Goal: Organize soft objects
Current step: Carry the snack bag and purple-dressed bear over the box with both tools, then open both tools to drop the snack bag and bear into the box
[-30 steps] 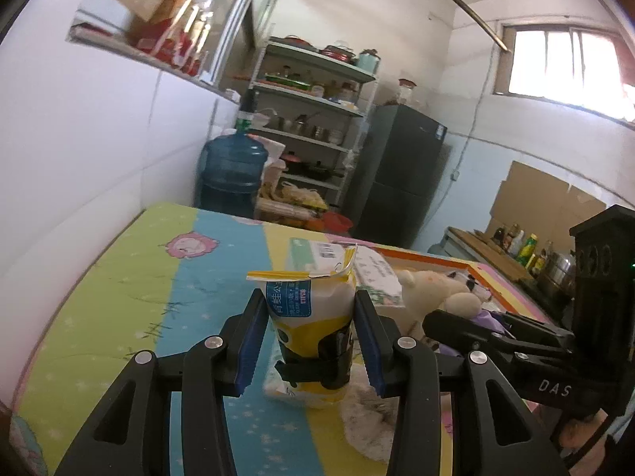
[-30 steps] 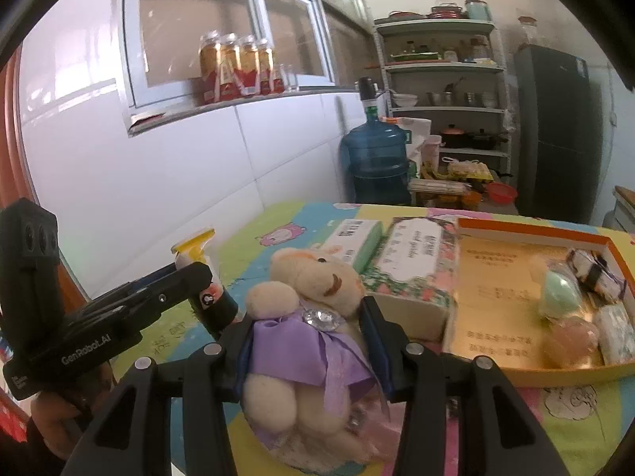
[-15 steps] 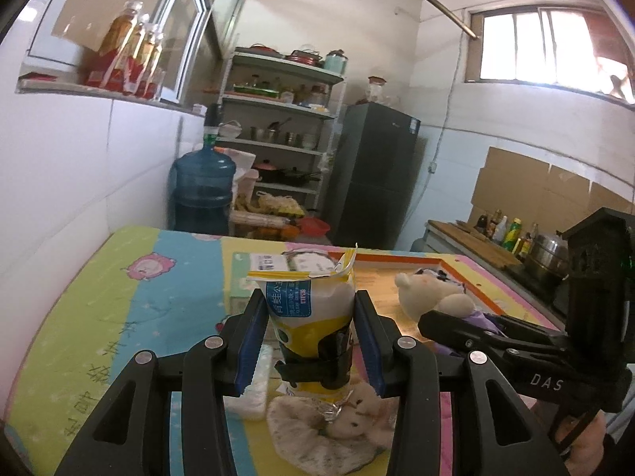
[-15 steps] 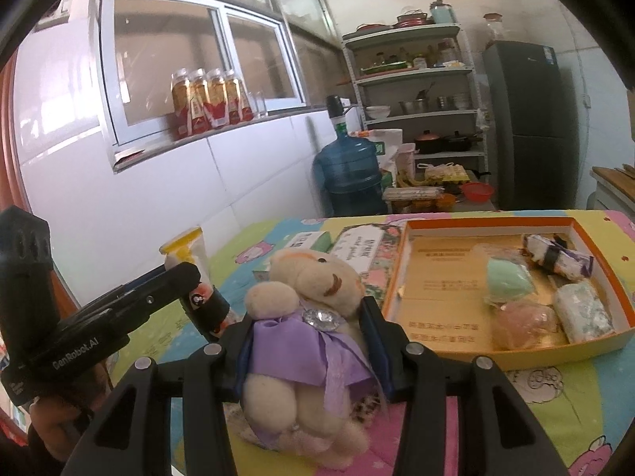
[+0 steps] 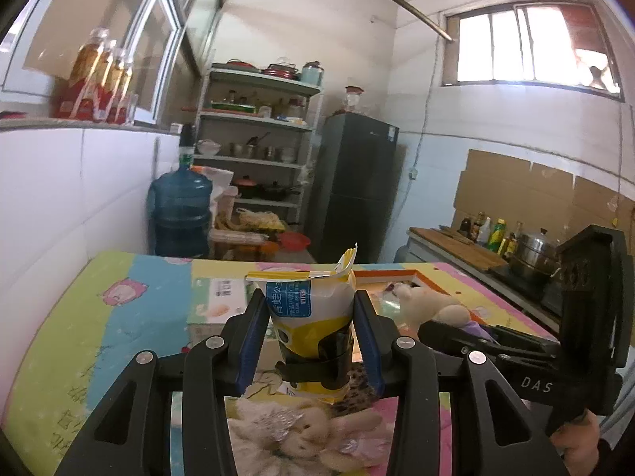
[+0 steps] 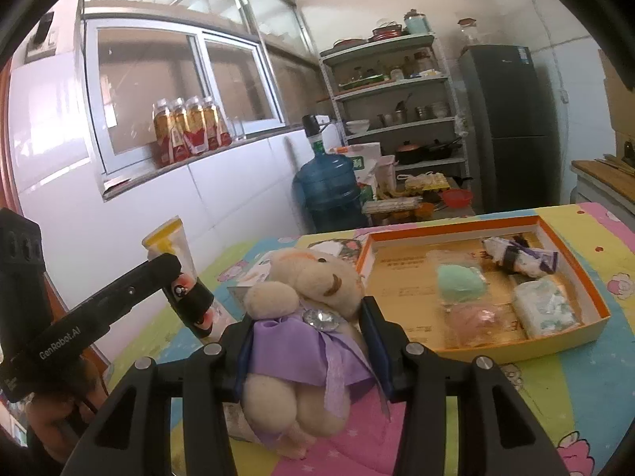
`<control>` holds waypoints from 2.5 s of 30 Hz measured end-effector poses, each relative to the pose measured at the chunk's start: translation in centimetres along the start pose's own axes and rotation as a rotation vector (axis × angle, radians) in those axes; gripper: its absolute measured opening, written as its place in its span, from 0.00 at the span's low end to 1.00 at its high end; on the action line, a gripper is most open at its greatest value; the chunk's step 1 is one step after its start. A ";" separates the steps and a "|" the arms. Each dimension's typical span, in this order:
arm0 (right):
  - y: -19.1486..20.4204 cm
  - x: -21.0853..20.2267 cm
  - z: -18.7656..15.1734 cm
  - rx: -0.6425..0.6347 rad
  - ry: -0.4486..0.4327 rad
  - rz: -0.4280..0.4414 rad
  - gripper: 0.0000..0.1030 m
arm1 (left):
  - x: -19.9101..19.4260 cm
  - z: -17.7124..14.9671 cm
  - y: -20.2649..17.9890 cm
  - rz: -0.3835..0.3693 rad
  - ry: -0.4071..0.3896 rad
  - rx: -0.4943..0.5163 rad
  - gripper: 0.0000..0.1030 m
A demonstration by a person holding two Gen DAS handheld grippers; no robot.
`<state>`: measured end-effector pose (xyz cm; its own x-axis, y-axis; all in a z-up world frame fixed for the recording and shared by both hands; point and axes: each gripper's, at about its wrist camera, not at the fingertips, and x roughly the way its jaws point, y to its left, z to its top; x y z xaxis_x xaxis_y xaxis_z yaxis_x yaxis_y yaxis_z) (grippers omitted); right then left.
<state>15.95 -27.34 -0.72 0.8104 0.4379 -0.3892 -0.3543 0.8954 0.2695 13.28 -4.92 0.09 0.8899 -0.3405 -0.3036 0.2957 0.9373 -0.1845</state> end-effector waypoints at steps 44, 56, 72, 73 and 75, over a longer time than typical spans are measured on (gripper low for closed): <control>-15.4 -3.9 1.0 0.124 -0.044 -0.178 0.47 | 20.3 0.3 -9.0 -0.018 0.399 0.044 0.43; -16.5 3.0 3.3 0.050 0.076 -0.195 0.47 | 23.7 0.1 -8.7 0.012 0.417 0.011 0.43; -16.8 8.5 4.1 0.018 0.176 -0.205 0.46 | 27.4 -0.4 -6.9 0.022 0.483 -0.063 0.43; -16.8 8.7 4.0 0.019 0.182 -0.206 0.47 | 27.5 -0.5 -6.9 0.022 0.485 -0.063 0.43; -17.0 9.2 3.9 0.016 0.195 -0.212 0.47 | 27.8 -0.7 -6.9 0.020 0.493 -0.064 0.43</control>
<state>31.26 -38.81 -5.46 0.7602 0.2495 -0.5999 -0.1776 0.9680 0.1775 35.77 -20.89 -7.72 0.6203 -0.3312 -0.7110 0.2444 0.9430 -0.2260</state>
